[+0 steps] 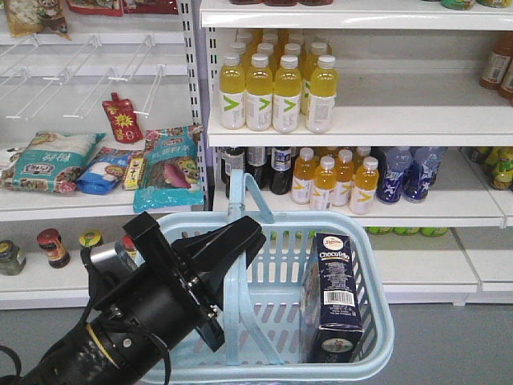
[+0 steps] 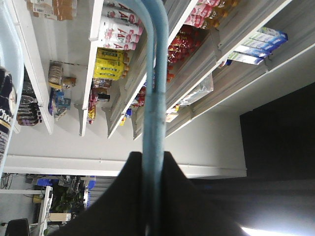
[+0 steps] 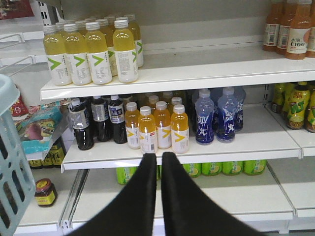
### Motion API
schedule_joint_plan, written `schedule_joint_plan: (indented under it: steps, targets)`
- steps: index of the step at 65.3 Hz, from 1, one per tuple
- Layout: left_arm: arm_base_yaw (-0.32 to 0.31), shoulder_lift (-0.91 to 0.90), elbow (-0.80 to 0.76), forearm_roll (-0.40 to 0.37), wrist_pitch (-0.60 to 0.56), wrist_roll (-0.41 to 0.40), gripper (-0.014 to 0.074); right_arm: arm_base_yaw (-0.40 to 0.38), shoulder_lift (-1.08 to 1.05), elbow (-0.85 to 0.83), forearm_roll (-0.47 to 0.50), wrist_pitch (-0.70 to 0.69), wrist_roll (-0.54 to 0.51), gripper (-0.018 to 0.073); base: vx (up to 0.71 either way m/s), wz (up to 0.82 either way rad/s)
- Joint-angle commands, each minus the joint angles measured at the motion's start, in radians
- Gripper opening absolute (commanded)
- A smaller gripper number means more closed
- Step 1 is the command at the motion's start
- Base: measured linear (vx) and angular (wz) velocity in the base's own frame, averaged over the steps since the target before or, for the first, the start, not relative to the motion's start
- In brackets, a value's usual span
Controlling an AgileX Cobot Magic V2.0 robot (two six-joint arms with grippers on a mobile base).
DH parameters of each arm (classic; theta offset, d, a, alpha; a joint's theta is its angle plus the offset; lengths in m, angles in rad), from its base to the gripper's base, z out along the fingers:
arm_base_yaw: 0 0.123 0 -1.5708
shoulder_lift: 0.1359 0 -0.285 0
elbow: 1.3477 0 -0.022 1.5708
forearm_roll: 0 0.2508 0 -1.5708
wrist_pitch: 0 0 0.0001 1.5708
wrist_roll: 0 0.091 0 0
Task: Left arm holds basket, right arm returns cookies
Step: 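Turn the base along the shelves toward the aisle end, basket held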
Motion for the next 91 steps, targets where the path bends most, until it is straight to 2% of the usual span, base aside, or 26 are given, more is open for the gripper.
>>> schedule_joint_plan:
  steps: [1,46,91]
  targets:
    - [-0.006,-0.040,-0.027,0.003,-0.241,-0.001,-0.0003,-0.006,-0.012,0.018,-0.006,-0.071,-0.002,-0.0006,0.43,-0.01]
    - [-0.006,-0.040,-0.027,0.002,-0.241,-0.001,-0.0003,-0.006,-0.012,0.018,-0.006,-0.071,-0.002,-0.0006,0.33,-0.04]
    - [-0.006,-0.040,-0.027,0.002,-0.241,-0.001,-0.0003,-0.006,-0.012,0.018,-0.006,-0.071,-0.002,-0.0006,0.08,-0.25]
